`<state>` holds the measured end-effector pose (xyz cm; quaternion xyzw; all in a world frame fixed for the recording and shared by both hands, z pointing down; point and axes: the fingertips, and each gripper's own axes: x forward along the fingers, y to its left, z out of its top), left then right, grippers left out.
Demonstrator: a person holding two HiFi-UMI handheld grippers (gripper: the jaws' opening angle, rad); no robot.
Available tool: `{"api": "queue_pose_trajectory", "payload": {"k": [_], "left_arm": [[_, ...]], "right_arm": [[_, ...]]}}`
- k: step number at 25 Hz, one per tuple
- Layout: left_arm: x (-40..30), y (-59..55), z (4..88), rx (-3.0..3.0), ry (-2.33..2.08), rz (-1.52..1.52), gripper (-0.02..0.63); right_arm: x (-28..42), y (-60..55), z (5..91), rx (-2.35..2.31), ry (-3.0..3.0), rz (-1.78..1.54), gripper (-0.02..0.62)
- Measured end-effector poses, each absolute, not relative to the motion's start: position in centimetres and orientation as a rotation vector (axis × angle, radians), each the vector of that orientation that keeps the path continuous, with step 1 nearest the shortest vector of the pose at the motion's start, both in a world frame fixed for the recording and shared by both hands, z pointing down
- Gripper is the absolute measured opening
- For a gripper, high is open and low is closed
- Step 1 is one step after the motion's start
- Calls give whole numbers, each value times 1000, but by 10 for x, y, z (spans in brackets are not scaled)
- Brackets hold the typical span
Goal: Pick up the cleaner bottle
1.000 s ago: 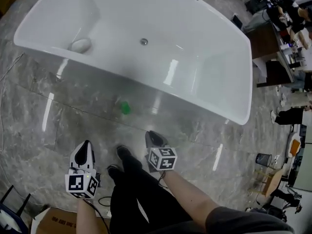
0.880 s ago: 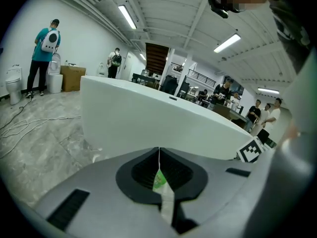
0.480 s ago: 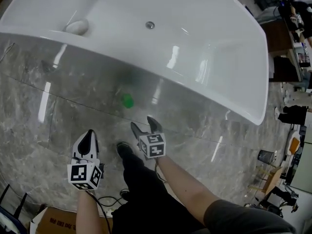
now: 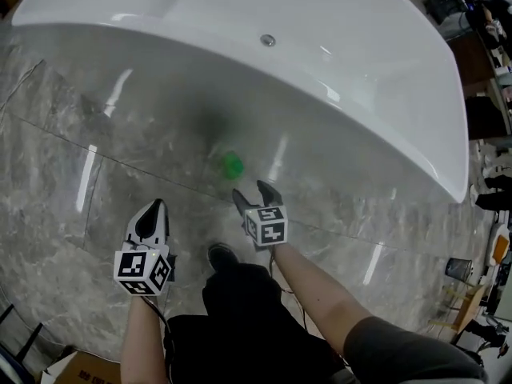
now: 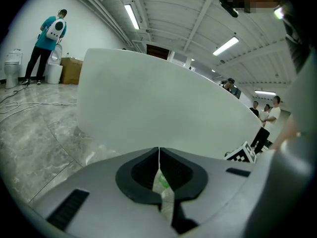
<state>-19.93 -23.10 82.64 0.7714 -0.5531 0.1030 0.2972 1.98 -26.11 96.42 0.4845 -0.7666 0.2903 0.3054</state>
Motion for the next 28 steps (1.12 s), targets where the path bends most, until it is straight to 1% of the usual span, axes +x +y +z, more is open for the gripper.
{"api": "queue_pose_trajectory", "payload": {"k": [5,12,16,23,28], "left_arm": [[-215,-248,874,2095,-1492,268,15],[-226,-269,930,2156,-1501,268,15],[-226,-272,954,2153,-1495,291,15],[-234,-279,974,2118,-1510,297,15],[-243,-279,982,2096,-1527,303,15]], "right_arm": [[9,-280,1016,1327,-2054,687,305],[4,-295,1070,1438,-2095,668,305],[2,-303,1094,1427,-2117,688,305],[-4,-325,1110,1429,-2166,633,305],[-6,-338,1117,1469,-2180,659,305]]}}
